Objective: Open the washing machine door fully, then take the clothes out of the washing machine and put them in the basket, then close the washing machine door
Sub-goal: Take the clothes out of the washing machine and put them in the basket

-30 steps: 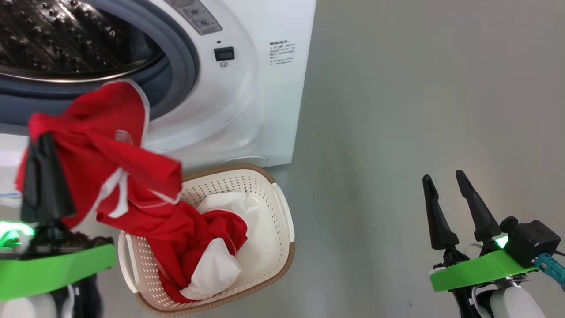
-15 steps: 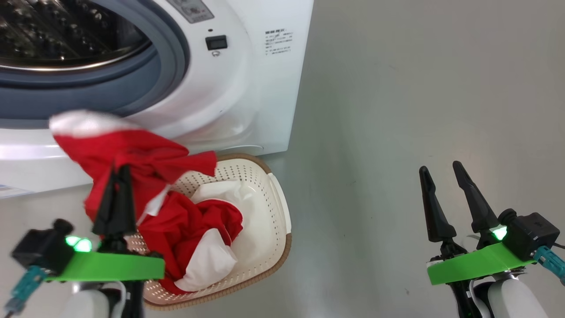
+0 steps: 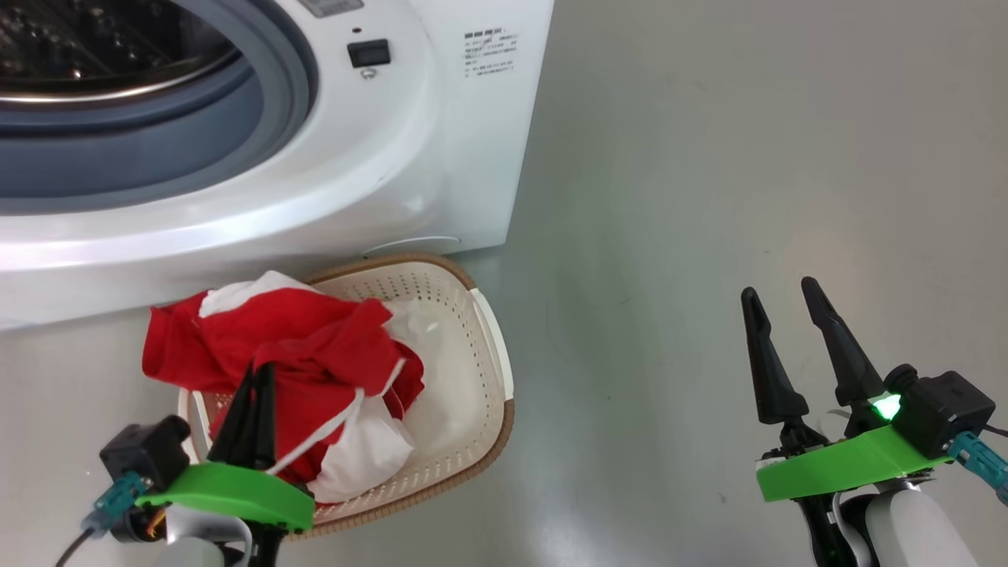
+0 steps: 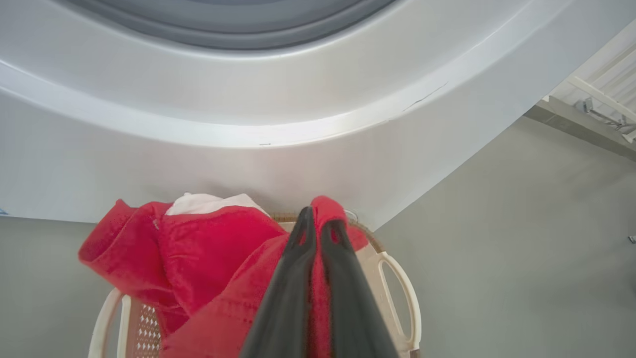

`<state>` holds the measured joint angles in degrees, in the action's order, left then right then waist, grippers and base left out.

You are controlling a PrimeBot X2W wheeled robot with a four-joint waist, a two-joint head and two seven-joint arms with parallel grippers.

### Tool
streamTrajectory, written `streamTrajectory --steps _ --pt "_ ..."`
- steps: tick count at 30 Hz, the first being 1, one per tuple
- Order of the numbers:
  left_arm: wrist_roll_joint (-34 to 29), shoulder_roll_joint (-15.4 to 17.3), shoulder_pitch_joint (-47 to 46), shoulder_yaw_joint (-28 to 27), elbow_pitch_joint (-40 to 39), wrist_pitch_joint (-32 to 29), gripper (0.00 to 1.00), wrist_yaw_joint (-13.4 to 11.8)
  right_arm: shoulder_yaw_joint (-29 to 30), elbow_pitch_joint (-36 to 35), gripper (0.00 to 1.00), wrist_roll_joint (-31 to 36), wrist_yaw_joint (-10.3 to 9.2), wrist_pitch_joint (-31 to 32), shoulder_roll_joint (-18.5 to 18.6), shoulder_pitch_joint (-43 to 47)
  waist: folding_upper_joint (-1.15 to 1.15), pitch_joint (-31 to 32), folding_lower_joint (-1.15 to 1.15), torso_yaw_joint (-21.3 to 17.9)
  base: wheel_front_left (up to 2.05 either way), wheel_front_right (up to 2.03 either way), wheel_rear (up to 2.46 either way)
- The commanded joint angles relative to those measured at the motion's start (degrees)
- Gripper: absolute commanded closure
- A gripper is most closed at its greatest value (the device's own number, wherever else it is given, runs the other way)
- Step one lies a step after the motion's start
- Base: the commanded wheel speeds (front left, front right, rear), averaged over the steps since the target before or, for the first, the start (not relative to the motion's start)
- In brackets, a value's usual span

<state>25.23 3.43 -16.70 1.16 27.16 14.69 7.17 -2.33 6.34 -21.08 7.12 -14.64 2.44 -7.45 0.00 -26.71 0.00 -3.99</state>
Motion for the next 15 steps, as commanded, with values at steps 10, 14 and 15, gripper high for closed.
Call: streamTrajectory --steps 10,14,15 --pt "-0.49 3.09 -5.95 0.38 10.79 0.31 1.00 0.32 -2.16 -1.85 0.00 1.17 0.36 -0.36 0.43 -2.11 0.00 -4.13 0.00 -0.05 0.00 0.00 0.00" --pt "-0.87 3.72 -8.62 1.25 15.73 0.31 1.00 0.32 -2.41 -2.23 0.00 1.42 0.36 -0.36 0.43 -2.65 0.00 -5.84 0.00 -0.04 0.00 0.00 0.00" --pt "-0.98 3.88 -9.29 1.66 16.78 0.31 1.00 0.32 -2.46 -2.30 0.00 1.48 0.36 -0.36 0.43 -2.75 0.00 -6.30 0.00 -0.02 0.00 0.00 0.00"
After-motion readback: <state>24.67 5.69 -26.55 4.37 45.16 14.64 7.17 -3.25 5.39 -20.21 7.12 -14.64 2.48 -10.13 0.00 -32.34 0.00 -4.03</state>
